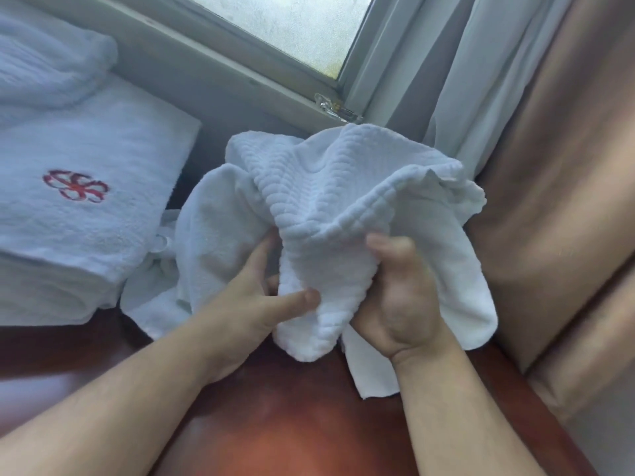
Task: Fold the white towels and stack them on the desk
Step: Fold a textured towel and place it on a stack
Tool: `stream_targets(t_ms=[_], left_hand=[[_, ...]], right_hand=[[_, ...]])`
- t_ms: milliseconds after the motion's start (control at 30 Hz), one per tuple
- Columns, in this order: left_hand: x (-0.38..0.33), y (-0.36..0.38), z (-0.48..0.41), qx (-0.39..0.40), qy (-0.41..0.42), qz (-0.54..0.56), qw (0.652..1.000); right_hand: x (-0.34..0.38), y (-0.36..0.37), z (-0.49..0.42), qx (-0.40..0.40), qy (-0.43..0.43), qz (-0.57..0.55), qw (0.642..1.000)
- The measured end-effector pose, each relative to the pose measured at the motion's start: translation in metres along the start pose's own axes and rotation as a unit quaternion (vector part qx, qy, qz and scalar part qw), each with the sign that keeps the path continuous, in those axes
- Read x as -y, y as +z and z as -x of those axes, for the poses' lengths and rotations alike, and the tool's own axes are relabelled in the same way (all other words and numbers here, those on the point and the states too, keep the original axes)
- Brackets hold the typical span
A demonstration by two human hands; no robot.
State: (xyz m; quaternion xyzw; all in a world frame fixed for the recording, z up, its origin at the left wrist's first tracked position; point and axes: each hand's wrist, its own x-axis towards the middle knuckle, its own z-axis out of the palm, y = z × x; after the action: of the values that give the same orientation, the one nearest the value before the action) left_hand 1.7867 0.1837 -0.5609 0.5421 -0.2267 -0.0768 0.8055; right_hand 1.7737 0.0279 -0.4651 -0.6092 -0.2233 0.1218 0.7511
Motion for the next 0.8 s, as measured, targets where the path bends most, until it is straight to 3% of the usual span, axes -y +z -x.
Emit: stream_targets(t_ms=[167, 333, 433, 500, 567, 633, 700, 800], left_hand=[[-0.003, -0.006, 0.0, -0.025, 0.022, -0.025, 0.999], [-0.008, -0.001, 0.002, -0.048, 0.018, -0.064, 0.997], [-0.009, -0.002, 0.002, -0.052, 0.014, -0.071, 0.996], [-0.007, 0.0, 0.003, -0.063, 0.018, -0.087, 0.994], [-0.01, 0.008, 0.003, -0.085, 0.015, -0.1, 0.991], [-0.021, 0.018, -0.002, -0.104, 0.005, -0.123, 0.987], [-0.04, 0.028, -0.019, -0.124, -0.002, -0.166, 0.978], [-0.091, 0.048, -0.049, -0.163, 0.028, -0.17, 0.971]], right_hand=[[0.027, -0.02, -0.024, -0.188, -0.061, -0.053, 0.979], [0.057, -0.062, -0.075, -0.334, 0.007, -0.03, 0.942], [0.044, -0.084, -0.093, -0.41, 0.033, 0.096, 0.906], [0.026, -0.094, -0.097, -0.448, 0.069, 0.262, 0.852], [0.018, -0.095, -0.099, -0.448, 0.1, 0.388, 0.8], [0.029, -0.091, -0.105, -0.418, 0.129, 0.461, 0.772], [0.057, -0.085, -0.115, -0.422, 0.092, 0.499, 0.751], [0.117, -0.071, -0.119, -0.459, -0.09, 0.45, 0.761]])
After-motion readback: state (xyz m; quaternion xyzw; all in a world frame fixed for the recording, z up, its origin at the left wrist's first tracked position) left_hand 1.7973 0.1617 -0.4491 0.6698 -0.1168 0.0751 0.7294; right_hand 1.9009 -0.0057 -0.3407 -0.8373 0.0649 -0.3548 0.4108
